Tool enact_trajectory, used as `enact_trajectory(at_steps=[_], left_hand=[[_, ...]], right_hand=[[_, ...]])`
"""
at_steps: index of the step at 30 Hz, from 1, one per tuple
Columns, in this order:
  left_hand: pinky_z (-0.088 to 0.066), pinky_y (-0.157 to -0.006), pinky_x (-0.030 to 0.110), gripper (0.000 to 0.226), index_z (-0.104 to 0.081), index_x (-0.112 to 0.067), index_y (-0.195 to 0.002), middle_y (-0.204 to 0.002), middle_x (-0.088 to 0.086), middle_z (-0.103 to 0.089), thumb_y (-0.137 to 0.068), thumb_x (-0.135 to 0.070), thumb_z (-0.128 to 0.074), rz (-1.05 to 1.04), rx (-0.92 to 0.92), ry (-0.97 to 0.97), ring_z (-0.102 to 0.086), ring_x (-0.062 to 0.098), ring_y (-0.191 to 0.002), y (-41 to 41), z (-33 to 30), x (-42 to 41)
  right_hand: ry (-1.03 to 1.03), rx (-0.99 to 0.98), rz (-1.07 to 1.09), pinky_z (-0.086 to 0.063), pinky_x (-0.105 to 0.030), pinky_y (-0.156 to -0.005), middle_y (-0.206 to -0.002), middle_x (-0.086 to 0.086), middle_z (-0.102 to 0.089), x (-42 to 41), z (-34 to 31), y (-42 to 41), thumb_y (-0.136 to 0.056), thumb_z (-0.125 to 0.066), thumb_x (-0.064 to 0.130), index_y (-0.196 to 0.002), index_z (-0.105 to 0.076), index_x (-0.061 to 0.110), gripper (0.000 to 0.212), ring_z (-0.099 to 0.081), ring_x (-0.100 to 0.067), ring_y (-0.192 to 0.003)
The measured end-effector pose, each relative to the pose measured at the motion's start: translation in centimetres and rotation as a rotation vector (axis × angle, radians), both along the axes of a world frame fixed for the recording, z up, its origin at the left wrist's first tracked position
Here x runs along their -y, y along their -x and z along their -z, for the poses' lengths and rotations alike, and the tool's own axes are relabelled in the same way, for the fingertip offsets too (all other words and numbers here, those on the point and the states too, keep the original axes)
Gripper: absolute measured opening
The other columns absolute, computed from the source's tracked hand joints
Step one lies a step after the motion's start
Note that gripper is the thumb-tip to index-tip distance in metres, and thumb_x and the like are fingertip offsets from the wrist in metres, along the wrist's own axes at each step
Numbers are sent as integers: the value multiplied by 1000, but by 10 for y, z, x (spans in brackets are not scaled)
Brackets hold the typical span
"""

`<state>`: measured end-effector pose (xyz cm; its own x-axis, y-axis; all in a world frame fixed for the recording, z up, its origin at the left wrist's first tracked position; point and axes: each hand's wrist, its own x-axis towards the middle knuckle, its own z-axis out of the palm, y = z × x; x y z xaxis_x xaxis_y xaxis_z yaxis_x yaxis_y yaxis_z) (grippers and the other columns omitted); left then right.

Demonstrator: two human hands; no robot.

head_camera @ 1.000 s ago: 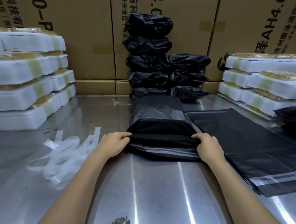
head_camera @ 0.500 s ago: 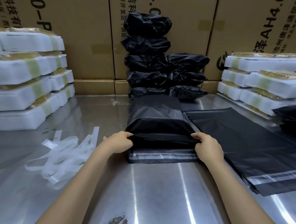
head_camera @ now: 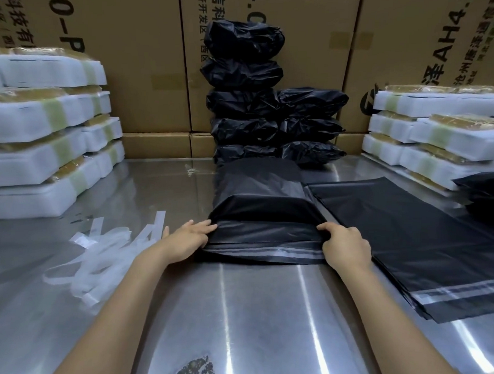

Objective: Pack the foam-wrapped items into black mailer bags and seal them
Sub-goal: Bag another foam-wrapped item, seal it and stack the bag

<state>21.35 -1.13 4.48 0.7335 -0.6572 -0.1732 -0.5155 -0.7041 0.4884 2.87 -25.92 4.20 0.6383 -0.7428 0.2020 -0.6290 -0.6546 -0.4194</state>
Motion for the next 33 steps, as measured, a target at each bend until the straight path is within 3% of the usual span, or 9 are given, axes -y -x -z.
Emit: enact_trajectory(at_steps=[4,7,9,11,13,15,21,26,33], left_hand=[[-6,-115,51,63,-52,-36,-128,-150,-4,-37,-73,-43,-21,-32,-41,66,-21,18,-143,3,-10,-2],[-41,-89,39,31,-63,-26,-75,-93,4,-66,-85,-43,-38,-177,78,262,-56,32,-105,24,-23,10],[-38,-95,36,29,-70,-24,-97,-113,3,-66,-91,-29,-42,-153,364,356,-54,29,-115,46,-21,34],[-22,-112,34,42,-53,-17,-134,-144,1,-47,-95,-25,-39,-25,566,376,-39,18,-134,70,-14,61],[-13,-116,35,50,-32,-17,-147,-154,0,-30,-98,-29,-31,101,567,286,-23,14,-142,86,-2,82],[-8,-117,38,53,-21,-19,-151,-158,-2,-20,-101,-36,-24,120,464,157,-15,13,-145,85,11,87],[-23,-112,37,52,-44,-16,-139,-146,2,-42,-100,-45,-26,-55,414,142,-33,20,-136,65,17,77],[-30,-103,36,55,-46,-9,-133,-142,4,-43,-99,-47,-27,-208,428,127,-35,26,-128,62,16,70],[-29,-99,37,56,-50,-11,-130,-139,3,-47,-98,-50,-25,-319,466,74,-39,28,-122,54,14,59]], right_hand=[[63,72,54,-36,-37,-90,-83,-1,-58,-3,-4,2,-86,-44,1,-107,-67,24,39,-51,-26,-106],[191,266,43,-33,-36,-85,-67,8,-50,-10,-10,2,-82,-46,-3,-89,-69,16,30,-53,-26,-96],[275,381,-45,-35,-36,-86,-78,2,-63,-23,-13,-4,-83,-50,2,-92,-69,14,25,-55,-27,-97],[340,350,-236,-35,-37,-97,-107,-6,-69,-40,-11,-16,-86,-51,9,-110,-68,12,29,-55,-27,-111],[336,146,-413,-24,-37,-112,-140,-2,-52,-53,-1,-27,-95,-43,20,-136,-51,15,42,-39,-20,-134],[263,-6,-464,-12,-38,-117,-153,4,-35,-54,10,-32,-99,-34,27,-147,-33,20,49,-23,-13,-143],[118,-11,-263,-22,-41,-112,-146,2,-43,-43,13,-33,-99,-30,35,-144,-40,20,48,-36,-20,-134],[61,-24,-47,-28,-40,-102,-139,-3,-46,-27,11,-28,-100,-26,34,-135,-48,17,45,-38,-23,-127],[68,-115,64,-25,-40,-105,-142,-5,-43,-29,10,-26,-100,-22,38,-138,-43,12,51,-35,-22,-131]])
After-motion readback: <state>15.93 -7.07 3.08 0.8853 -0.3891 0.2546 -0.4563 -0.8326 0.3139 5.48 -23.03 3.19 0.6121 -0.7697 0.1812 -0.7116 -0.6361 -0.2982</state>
